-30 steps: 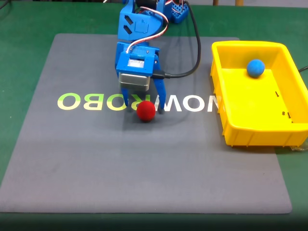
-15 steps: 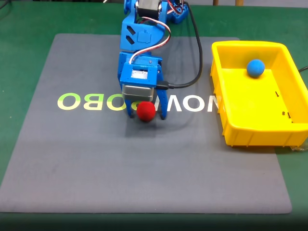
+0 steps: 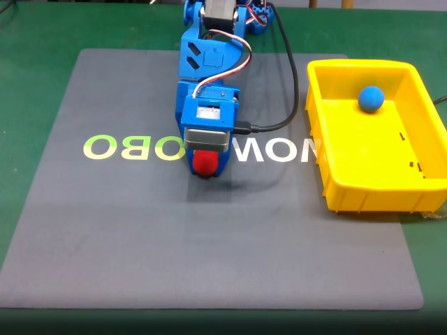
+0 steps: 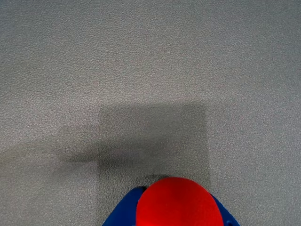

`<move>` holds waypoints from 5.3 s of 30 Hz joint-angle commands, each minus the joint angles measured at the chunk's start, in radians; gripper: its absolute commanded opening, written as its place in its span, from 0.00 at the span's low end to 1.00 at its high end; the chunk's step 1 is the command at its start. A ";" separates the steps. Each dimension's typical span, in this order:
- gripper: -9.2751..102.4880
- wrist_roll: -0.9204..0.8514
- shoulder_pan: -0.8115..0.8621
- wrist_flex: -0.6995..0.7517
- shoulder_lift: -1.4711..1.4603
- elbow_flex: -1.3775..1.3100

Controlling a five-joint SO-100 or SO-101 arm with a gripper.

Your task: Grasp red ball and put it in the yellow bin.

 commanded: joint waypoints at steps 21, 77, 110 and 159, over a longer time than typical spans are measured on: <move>0.08 0.118 -0.302 0.135 0.535 -0.048; 0.13 0.173 -0.405 0.405 1.402 0.589; 0.08 0.193 -0.041 0.689 2.203 1.552; 0.08 0.120 -0.029 0.888 2.203 1.552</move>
